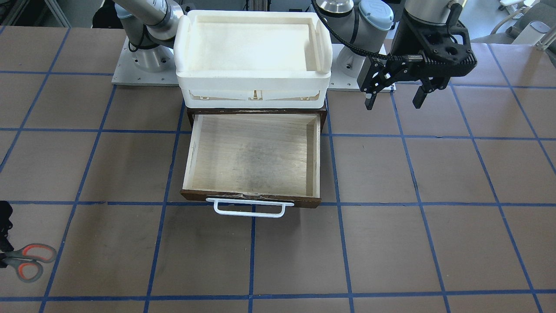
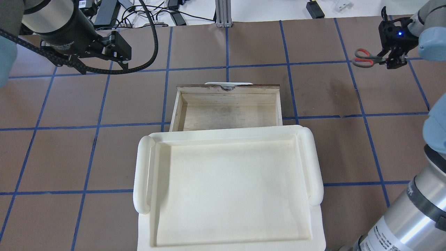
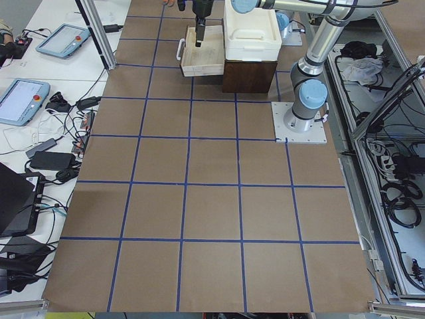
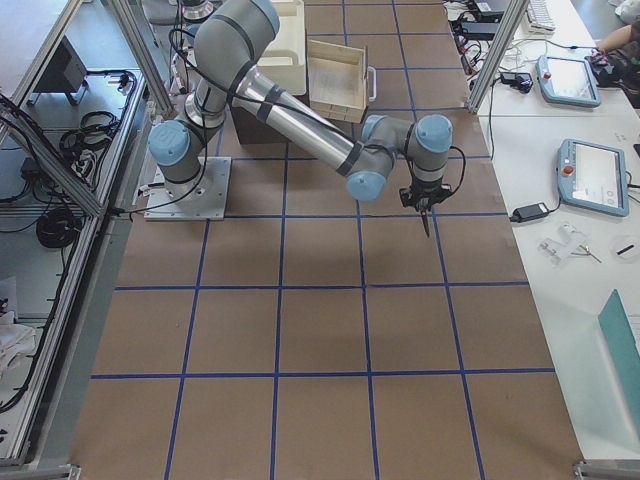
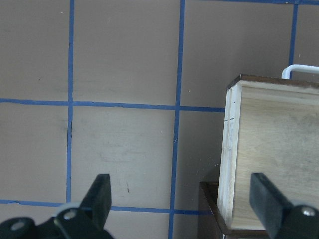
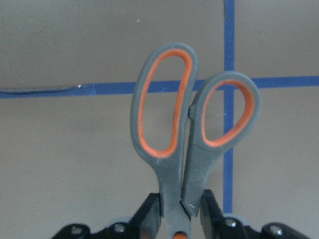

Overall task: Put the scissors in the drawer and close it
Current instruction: 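Lift the scissors with the right gripper and carry them over the drawer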

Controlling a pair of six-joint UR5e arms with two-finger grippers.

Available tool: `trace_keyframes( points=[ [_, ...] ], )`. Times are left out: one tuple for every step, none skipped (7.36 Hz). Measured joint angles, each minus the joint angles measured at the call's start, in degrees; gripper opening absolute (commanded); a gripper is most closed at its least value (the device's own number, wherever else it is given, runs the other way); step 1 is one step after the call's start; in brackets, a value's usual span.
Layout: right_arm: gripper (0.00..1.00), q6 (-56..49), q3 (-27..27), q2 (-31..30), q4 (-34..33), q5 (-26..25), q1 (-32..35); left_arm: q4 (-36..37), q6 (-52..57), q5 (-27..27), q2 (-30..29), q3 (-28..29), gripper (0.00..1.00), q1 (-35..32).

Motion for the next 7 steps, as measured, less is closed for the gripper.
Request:
trace_keyframes(
  points=[
    [0.0, 5.0, 0.0, -3.5, 4.1, -1.3, 3.4, 0.0, 0.0, 0.0, 0.0, 0.0, 1.0, 0.0],
    [0.0, 10.8, 0.0, -6.4, 7.8, -1.9, 6.9, 0.0, 0.0, 0.0, 0.0, 0.0, 1.0, 0.0],
    [0.0, 16.8, 0.0, -8.5, 10.6, -2.1, 10.3, -0.1, 0.0, 0.1, 0.1, 0.0, 1.0, 0.0],
    [0.0, 23.4, 0.0, -10.0, 12.6, -2.2, 13.9, -0.1, 0.0, 0.1, 0.1, 0.0, 1.0, 0.0],
    [0.0, 30.2, 0.1, -11.0, 13.9, -2.3, 17.6, -0.1, 0.0, 0.1, 0.1, 0.0, 1.0, 0.0],
    [0.0, 37.1, 0.2, -11.8, 14.8, -2.1, 21.4, -0.1, 0.0, 0.1, 0.1, 0.0, 1.0, 0.0],
    [0.0, 43.7, 0.3, -12.2, 15.1, -1.9, 25.0, -0.1, 0.0, 0.1, 0.1, 0.0, 1.0, 0.1]
  ],
)
